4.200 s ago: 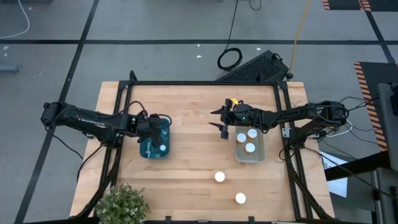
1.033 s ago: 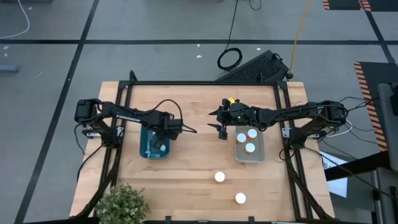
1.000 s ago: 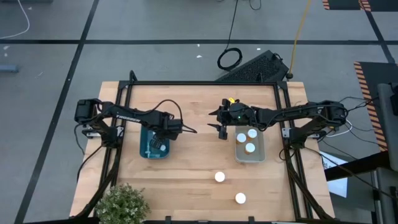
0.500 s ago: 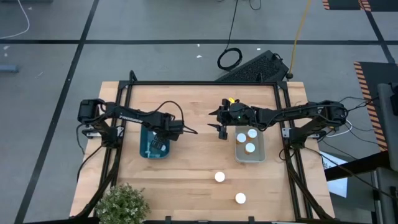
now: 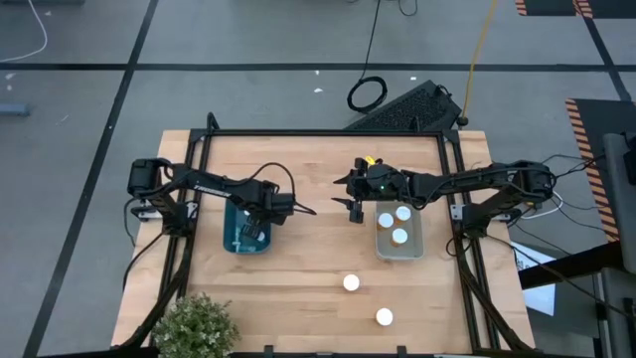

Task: Pick and place medicine bottles into bin by pill shape (circle, oval)
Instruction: Adjust the blue pill bottle

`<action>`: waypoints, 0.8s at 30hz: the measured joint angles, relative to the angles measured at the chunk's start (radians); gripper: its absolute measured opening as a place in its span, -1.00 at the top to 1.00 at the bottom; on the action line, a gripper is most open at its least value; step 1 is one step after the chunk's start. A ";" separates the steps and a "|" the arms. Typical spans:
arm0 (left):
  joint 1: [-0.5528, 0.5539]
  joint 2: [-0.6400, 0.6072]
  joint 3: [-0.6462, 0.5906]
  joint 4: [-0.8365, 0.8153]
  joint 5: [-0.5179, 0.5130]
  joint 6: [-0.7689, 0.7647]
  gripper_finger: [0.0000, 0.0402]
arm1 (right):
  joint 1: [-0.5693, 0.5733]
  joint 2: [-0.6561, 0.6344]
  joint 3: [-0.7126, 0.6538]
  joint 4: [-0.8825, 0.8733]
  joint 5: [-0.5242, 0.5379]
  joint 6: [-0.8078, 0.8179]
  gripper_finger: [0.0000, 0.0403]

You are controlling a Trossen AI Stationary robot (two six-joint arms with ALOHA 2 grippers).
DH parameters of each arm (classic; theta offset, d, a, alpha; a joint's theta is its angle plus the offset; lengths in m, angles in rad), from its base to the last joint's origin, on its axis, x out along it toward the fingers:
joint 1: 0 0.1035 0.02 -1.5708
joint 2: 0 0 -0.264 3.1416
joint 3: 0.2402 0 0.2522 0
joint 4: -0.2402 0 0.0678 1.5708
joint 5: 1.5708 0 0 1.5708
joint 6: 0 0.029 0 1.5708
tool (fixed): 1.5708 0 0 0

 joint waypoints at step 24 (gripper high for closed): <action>-0.003 0.000 0.045 -0.072 -0.051 -0.056 0.44 | 0.000 0.000 0.000 0.000 0.000 0.000 -0.09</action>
